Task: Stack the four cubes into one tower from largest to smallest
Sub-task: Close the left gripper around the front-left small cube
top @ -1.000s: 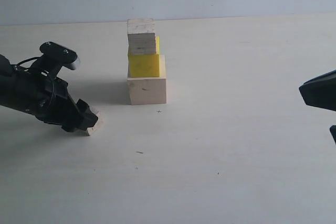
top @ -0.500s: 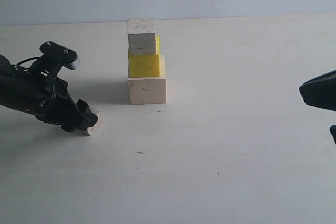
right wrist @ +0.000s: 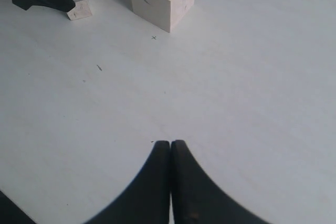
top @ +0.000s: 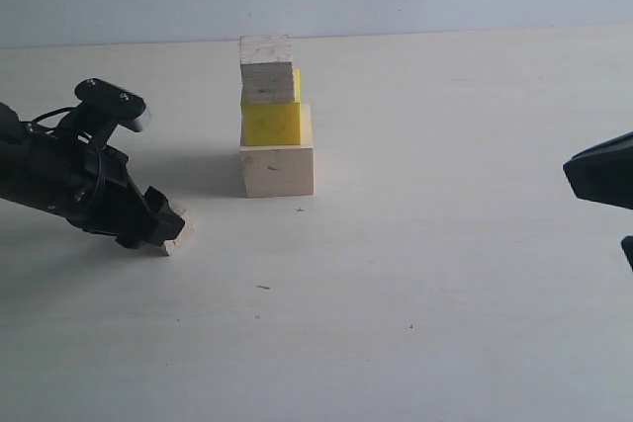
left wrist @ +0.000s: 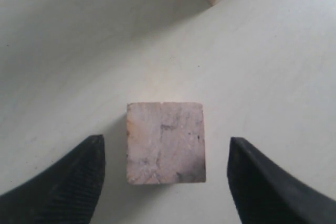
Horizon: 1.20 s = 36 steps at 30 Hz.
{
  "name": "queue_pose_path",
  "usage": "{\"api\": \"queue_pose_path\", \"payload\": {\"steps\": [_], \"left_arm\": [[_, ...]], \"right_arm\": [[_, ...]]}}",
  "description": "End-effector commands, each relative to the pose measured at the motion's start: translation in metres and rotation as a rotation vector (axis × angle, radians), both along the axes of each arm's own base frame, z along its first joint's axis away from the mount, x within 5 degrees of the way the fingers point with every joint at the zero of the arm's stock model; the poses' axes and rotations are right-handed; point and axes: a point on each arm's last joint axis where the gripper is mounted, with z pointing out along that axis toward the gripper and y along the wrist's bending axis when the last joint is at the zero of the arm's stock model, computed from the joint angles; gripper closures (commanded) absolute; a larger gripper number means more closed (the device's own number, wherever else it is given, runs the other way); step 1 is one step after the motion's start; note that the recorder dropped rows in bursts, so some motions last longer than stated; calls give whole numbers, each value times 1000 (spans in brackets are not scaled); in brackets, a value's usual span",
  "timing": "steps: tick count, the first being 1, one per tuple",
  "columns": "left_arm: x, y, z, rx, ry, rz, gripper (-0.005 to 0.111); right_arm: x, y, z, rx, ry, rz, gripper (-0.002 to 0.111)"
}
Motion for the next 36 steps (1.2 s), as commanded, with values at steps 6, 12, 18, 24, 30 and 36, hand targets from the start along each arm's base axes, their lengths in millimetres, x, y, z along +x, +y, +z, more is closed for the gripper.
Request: {"api": "queue_pose_path", "payload": {"steps": [6,12,18,24,30,36], "left_arm": [[1,-3,0,-2,-1,-3,42],[0,-3,0,-10,5,0,42],[-1,-5,-1,-20,18,2,42],[1,-4,-13,-3,45,17,42],[6,-6,-10,-11,34,12,44],[6,-6,-10,-10,35,8,65]], "right_arm": [[-2,1,0,17,6,6,108],[-2,1,0,18,7,5,108],[-2,1,0,18,7,5,108],[-1,1,0,19,5,5,108],[-1,1,0,19,5,5,108],[-1,1,0,19,5,5,108]]}}
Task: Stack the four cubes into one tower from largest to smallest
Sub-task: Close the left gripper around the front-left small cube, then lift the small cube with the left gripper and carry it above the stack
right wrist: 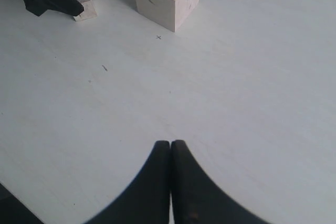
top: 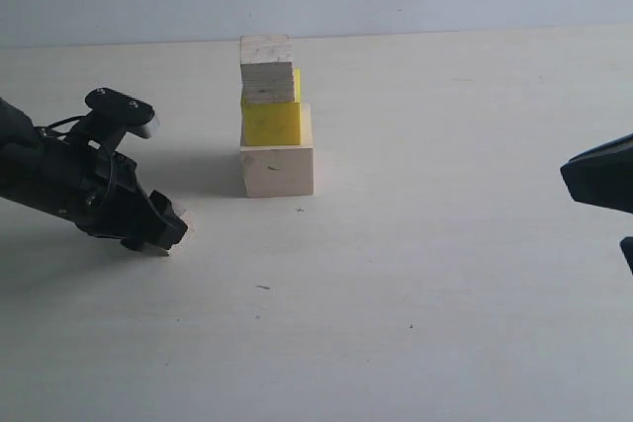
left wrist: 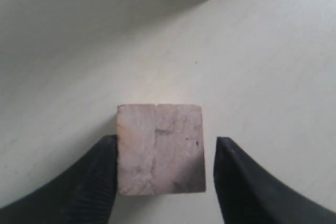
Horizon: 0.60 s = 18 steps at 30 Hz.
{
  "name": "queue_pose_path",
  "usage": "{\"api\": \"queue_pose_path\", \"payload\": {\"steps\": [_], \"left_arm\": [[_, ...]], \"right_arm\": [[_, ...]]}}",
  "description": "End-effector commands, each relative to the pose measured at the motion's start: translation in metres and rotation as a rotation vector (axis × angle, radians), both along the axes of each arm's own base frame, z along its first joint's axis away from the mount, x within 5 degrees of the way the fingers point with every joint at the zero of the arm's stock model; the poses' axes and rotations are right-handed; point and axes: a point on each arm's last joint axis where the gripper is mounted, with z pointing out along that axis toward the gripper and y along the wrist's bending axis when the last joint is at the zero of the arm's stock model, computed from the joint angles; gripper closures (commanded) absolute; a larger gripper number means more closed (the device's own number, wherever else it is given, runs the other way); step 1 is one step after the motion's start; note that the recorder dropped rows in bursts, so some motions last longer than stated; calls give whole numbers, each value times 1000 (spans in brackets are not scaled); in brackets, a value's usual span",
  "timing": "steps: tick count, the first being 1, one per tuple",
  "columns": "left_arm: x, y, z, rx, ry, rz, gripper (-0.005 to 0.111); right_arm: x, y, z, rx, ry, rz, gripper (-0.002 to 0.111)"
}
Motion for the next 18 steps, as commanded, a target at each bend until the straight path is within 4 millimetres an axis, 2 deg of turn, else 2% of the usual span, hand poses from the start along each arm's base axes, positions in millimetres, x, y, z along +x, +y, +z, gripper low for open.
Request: {"api": "queue_pose_path", "payload": {"steps": [1,8,12,18], "left_arm": [[1,-2,1,-5,-5,-3,69],[-2,-4,5,-28,17,-19,105],[-5,-6,28,-69,-23,-45,107],[-10,-7,89,-75,-138,-155,107]], "right_arm": [[-1,0,0,4,-8,5,108],[-1,0,0,4,-8,5,108],[-1,0,0,4,-8,5,108],[-1,0,0,2,-5,5,108]]}}
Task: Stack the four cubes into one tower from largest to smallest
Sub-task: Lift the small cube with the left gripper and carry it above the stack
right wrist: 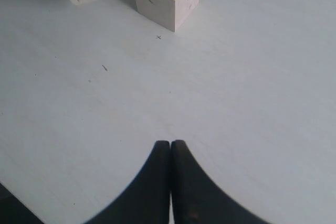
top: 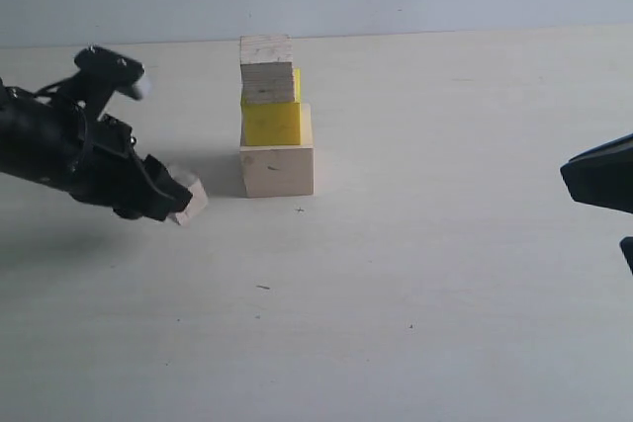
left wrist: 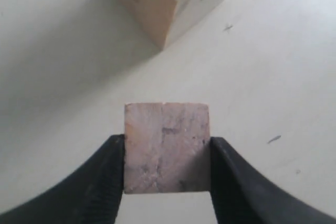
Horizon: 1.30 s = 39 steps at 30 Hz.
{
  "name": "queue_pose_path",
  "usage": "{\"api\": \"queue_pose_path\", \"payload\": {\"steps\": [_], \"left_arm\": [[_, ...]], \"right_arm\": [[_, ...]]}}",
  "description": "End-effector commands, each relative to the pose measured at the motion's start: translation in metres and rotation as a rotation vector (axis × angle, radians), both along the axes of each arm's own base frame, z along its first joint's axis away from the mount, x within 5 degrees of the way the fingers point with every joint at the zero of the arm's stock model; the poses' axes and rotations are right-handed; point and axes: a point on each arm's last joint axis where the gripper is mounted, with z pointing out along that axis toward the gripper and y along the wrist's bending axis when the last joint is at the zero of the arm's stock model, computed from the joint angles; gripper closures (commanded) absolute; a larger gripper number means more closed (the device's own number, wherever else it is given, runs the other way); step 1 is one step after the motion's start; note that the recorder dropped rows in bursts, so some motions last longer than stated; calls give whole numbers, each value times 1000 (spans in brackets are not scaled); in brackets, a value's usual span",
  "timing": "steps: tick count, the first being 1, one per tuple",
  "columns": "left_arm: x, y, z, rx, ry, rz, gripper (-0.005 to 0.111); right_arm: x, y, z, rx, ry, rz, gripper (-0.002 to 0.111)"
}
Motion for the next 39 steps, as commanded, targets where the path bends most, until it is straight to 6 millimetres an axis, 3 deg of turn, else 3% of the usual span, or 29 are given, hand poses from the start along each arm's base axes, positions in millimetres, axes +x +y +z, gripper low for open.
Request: {"api": "queue_pose_path", "payload": {"steps": [1,7,16,22,30,39], "left_arm": [[-3,0,49,37,-83,-95,107],[6,9,110,204,-94,-168,107],[27,-2,184,191,-202,-271,107],[46,-21,192,110,-147,-403,107],[80,-35,188,117,-239,-522,107],[91,-52,175,62,-278,-654,107]], "right_arm": [[-1,0,0,1,-6,7,108],[-1,0,0,-3,-8,11,108],[-1,0,0,1,-10,10,108],[-2,1,0,16,3,11,108],[-3,3,0,40,29,10,108],[-4,2,-1,30,43,9,108]]}}
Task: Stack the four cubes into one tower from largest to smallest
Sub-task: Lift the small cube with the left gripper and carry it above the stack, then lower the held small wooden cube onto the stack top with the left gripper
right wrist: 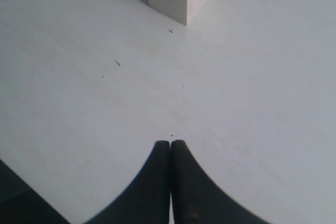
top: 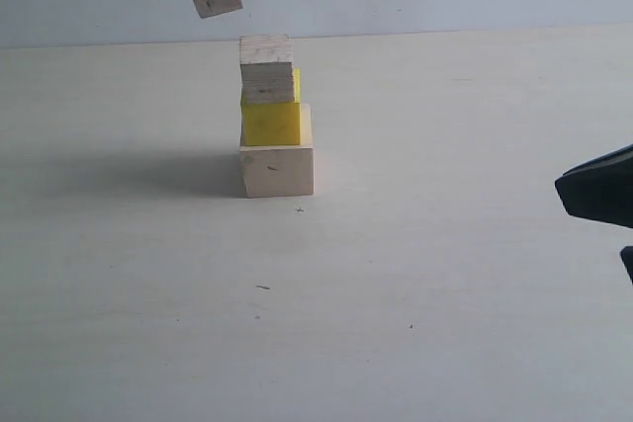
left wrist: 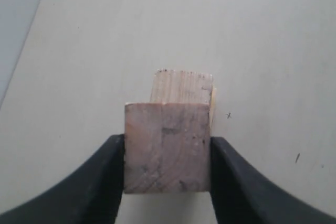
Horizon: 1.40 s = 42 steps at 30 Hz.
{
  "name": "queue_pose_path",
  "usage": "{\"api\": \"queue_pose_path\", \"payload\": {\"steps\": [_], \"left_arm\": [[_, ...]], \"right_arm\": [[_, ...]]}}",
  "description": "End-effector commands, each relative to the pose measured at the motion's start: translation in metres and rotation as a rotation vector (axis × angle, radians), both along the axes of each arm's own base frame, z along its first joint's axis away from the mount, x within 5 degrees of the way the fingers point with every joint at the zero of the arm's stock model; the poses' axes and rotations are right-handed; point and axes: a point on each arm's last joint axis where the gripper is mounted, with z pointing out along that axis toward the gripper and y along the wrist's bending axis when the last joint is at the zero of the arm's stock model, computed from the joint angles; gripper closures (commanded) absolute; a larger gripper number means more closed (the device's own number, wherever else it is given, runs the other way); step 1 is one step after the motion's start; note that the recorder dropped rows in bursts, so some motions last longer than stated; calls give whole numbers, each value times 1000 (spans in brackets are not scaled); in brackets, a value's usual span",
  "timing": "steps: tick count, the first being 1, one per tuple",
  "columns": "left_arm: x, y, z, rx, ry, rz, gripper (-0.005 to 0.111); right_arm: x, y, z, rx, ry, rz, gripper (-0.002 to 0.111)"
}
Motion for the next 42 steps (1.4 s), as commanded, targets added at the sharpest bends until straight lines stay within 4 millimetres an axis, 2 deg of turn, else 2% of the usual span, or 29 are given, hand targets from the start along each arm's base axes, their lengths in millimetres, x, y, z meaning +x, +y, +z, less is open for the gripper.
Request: {"api": "queue_pose_path", "payload": {"steps": [1,4,6,12,18,36,42], "left_arm": [[-1,-15,-4,-40,13,-57,107],[0,-27,-16,-5,25,-89,107],[5,-27,-20,24,22,-79,107],[15,-31,-17,6,7,-64,107],[19,-36,-24,5,26,-60,107],[16,-41,-27,45,48,-17,107],[12,-39,-18,35,31,-17,107]], "right_arm": [[-1,0,0,6,-7,4,108],[0,1,1,18,-21,3,108],[0,1,1,20,-23,3,108],[0,1,1,20,-23,3,108],[0,1,1,20,-23,3,108],[0,1,1,20,-23,3,108],[1,1,2,22,-25,3,108]]}}
